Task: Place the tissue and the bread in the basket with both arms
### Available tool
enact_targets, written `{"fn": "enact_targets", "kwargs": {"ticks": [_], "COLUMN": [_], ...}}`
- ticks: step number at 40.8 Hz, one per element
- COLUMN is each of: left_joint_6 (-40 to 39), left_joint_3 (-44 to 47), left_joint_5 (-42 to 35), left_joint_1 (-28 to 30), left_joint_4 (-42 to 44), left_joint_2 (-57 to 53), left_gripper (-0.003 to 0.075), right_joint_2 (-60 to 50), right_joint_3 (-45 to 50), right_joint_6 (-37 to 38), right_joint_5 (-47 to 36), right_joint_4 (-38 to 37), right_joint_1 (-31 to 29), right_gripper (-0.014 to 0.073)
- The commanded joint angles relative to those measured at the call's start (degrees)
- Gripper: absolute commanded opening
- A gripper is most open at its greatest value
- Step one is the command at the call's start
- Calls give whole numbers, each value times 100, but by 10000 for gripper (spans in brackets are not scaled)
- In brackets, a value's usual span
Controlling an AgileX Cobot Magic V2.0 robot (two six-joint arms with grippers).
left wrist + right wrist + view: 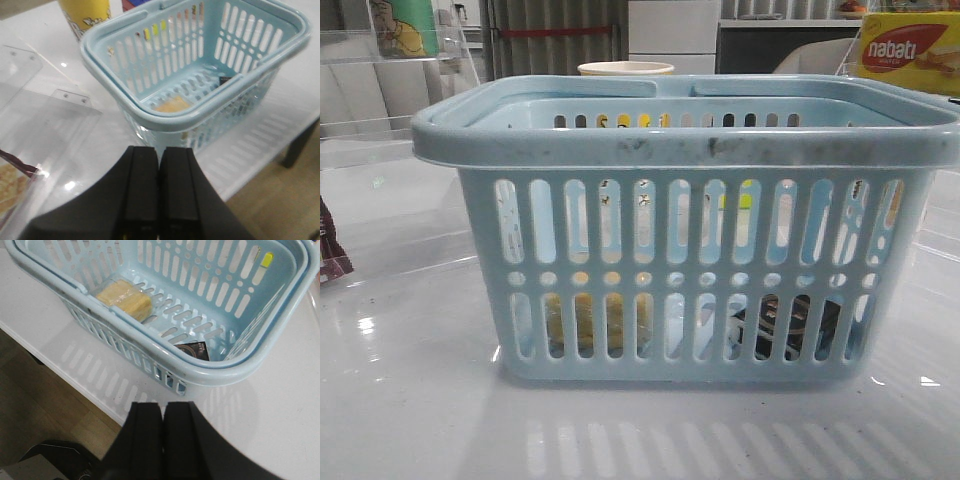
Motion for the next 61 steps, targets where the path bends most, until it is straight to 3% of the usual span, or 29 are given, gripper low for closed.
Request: {"fn": "enact_targets", "kwargs": {"ticks": [1, 9, 20, 27, 38, 46, 61], "left_joint_6": [57, 57, 46, 46, 46, -493, -494], "left_joint_3": [182, 1771, 3614, 4473, 4821, 4821, 4821], "left_joint_5": [-1174, -3050, -4076, -4606, -5098, -5094, -5094], "left_joint_1": [435, 1525, 2493, 2771, 2783, 2783, 2713], "left_joint_4": [266, 549, 234, -200, -283, 0, 16], "left_joint_2": [-360, -1414, -2844, -3365, -3496, -3496, -3496], "left_gripper": [93, 93, 93, 93, 93, 93, 93], "right_joint_2": [-10, -10, -10, -10, -10, -10, -10], "right_joint_3": [-145, -145, -145, -145, -145, -145, -145], "right_joint_6": [12, 12, 12, 12, 12, 12, 12], "right_joint_5": [-360, -360, -360, -360, -345, -339, -339], "right_joint_4": [38, 38, 38, 38, 38, 38, 38], "right_joint_1": [14, 14, 14, 14, 14, 14, 14], "right_gripper": [57, 57, 57, 57, 57, 57, 57]}}
